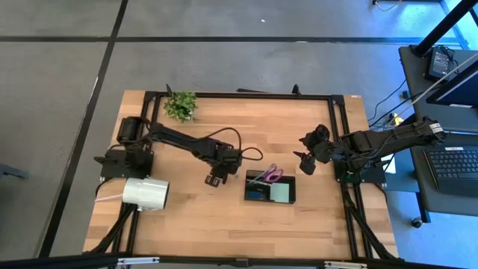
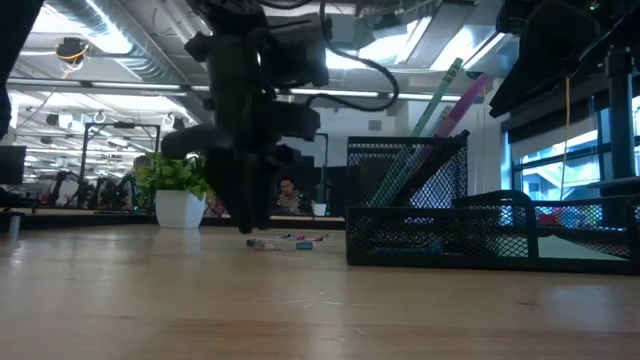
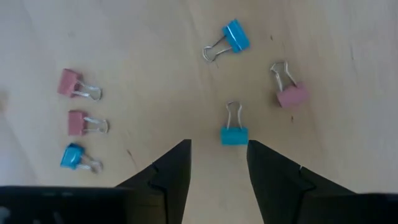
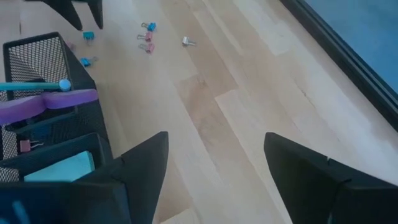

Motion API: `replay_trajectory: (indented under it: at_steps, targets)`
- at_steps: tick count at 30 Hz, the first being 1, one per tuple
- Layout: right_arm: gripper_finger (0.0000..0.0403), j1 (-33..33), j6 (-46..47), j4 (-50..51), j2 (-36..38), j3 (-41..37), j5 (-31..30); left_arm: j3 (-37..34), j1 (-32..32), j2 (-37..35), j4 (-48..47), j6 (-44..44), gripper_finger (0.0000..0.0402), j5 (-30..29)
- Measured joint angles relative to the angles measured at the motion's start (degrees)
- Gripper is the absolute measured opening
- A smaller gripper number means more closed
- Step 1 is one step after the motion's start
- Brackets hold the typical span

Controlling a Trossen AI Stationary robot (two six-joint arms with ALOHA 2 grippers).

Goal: Pick and place office supplies into organizer
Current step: Put the bottom right blue binder clip into the desk organizer

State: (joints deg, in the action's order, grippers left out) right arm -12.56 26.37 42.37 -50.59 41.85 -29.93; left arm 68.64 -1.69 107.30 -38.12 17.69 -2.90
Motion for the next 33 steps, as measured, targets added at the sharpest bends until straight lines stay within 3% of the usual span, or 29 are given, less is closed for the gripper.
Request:
replay_trajectory:
  at_steps: [20, 33]
  targets:
    - [0.0268, 0.0, -2.69, 0.03, 0.0, 0.0, -0.09, 0.31, -0.81, 4.24, 0.35, -1.89, 0.0147, 2.98]
    - [0.0268, 0.0, -2.76, -0.04, 0.0, 0.0, -0.11, 0.13, -0.57, 4.44, 0.58, -2.12, 0.0112, 1.76]
